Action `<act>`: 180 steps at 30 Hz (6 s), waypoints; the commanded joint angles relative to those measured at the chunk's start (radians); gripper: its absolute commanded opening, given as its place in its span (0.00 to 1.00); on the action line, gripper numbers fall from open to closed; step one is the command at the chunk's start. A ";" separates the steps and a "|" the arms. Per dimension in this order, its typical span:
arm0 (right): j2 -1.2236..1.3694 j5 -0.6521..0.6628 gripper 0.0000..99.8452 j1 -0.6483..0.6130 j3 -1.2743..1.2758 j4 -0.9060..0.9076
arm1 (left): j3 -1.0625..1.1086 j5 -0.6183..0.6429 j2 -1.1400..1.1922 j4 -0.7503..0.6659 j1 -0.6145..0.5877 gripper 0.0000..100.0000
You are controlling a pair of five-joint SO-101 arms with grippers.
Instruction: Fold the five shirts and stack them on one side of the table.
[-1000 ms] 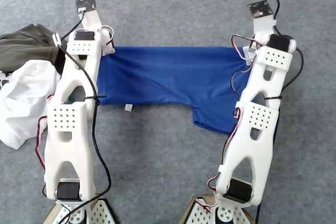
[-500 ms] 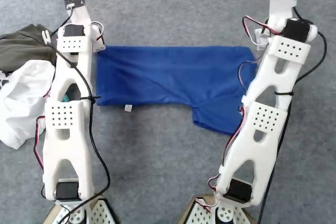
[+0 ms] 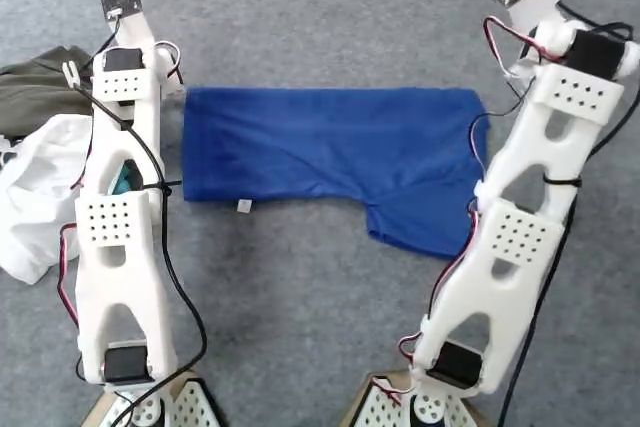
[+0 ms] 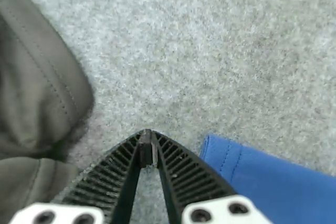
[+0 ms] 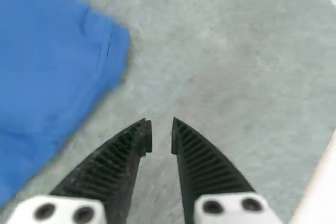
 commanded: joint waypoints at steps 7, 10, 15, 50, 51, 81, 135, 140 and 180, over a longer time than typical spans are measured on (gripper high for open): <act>-0.487 0.339 0.09 0.006 0.866 0.002 | -0.056 0.005 -0.021 -0.003 -0.010 0.03; -0.665 0.436 0.09 -0.012 1.170 -0.048 | -0.054 0.005 -0.021 -0.003 -0.010 0.03; -0.937 0.516 0.09 -0.081 1.639 -0.247 | -0.051 0.005 -0.021 -0.003 -0.010 0.03; -0.957 0.468 0.19 -0.298 2.279 -0.868 | -0.058 0.005 -0.021 -0.003 -0.050 0.03; -0.947 0.468 0.19 -0.296 2.270 -0.868 | -0.058 0.005 -0.021 -0.003 -0.051 0.03; -0.634 0.428 0.01 -0.385 1.428 -0.535 | -0.058 0.005 -0.021 -0.005 -0.051 0.03; 0.136 -1.197 0.02 0.120 0.424 -0.786 | -0.285 0.087 -0.084 0.600 0.021 0.19; 0.189 -1.185 0.02 0.144 0.337 -0.773 | -0.209 0.087 -0.078 0.601 0.025 0.24; 0.239 -1.181 0.02 0.164 0.240 -0.755 | -0.252 -0.195 0.130 0.549 0.024 0.03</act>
